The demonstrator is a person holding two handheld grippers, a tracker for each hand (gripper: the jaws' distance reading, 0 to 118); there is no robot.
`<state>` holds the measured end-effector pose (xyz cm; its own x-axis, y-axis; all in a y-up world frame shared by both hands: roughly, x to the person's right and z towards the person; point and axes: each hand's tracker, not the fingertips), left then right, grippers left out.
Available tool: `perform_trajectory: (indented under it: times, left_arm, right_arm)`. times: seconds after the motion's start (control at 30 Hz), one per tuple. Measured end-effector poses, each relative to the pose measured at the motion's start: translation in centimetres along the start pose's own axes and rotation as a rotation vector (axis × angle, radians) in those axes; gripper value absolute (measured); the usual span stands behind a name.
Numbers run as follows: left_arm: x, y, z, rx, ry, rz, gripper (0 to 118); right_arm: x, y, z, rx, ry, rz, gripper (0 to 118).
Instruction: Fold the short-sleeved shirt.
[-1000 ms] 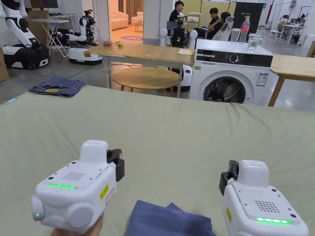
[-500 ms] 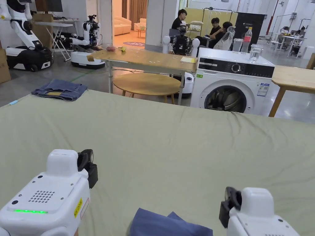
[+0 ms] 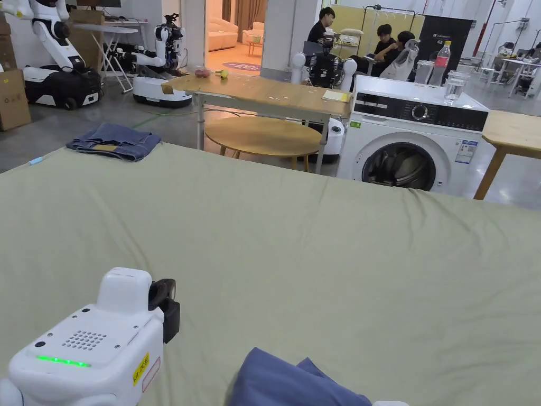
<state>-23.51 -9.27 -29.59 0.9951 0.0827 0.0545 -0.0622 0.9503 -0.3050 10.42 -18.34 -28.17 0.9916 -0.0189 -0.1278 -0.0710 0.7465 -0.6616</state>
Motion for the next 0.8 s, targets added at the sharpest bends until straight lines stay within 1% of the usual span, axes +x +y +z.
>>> perform_trajectory:
  times: [0.03, 0.1, 0.13, 0.2, 0.23, 0.27, 0.3, 0.33, 0.37, 0.5, 0.57, 0.63, 0.73, 0.8]
  left_arm:
    - [-0.3, 0.0, -0.2, -0.039, -0.023, 0.002, 0]
    - [-1.1, 0.1, -0.9, -0.202, -0.133, 0.045, 0]
    - [-1.6, 0.0, -1.2, -0.242, -0.189, 0.083, 0]
    - [-2.2, 0.0, -1.8, -0.346, -0.241, 0.112, 0]
    - [-2.6, 0.0, -2.1, -0.386, -0.278, 0.126, 6]
    - [-3.0, -0.1, -2.7, -0.442, -0.316, 0.145, 19]
    - [-3.4, -0.3, -3.2, -0.493, -0.359, 0.166, 46]
    - [-3.7, -0.6, -3.7, -0.533, -0.413, 0.199, 64]
    - [-4.0, -1.0, -4.2, -0.575, -0.461, 0.235, 74]
    - [-5.2, -2.7, -6.9, -0.649, -0.605, 0.348, 78]
    - [-5.0, -3.5, -8.2, -0.683, -0.649, 0.384, 79]
    - [-4.2, -4.1, -8.6, -0.701, -0.696, 0.421, 79]
    - [-2.9, -5.8, -10.6, -0.793, -0.745, 0.501, 79]
    - [-1.9, -7.1, -12.0, -0.844, -0.791, 0.505, 79]
  right_arm:
    - [0.0, 0.0, 0.2, -0.001, 0.001, 0.004, 0]
    - [0.1, 0.0, 0.2, -0.006, 0.006, 0.011, 0]
    - [0.1, 0.1, 0.2, -0.006, 0.008, 0.013, 0]
    - [0.2, 0.0, 0.1, -0.007, 0.008, 0.012, 0]
    - [0.1, 0.0, 0.1, -0.008, 0.007, 0.014, 0]
    - [0.1, 0.0, 0.1, -0.009, 0.006, 0.017, 0]
    - [0.1, 0.0, 0.1, -0.009, 0.006, 0.017, 0]
    - [0.1, 0.1, 0.1, -0.010, 0.006, 0.019, 0]
    - [0.1, 0.1, 0.1, -0.011, 0.006, 0.022, 0]
    - [0.2, 0.1, 0.2, -0.013, 0.011, 0.022, 0]
    - [0.1, 0.1, 0.2, -0.012, 0.009, 0.025, 0]
    - [0.1, 0.1, 0.2, -0.011, 0.008, 0.027, 0]
    - [-0.1, 0.1, 0.2, -0.010, 0.006, 0.028, 0]
    - [-0.1, 0.1, 0.2, -0.009, 0.005, 0.029, 0]
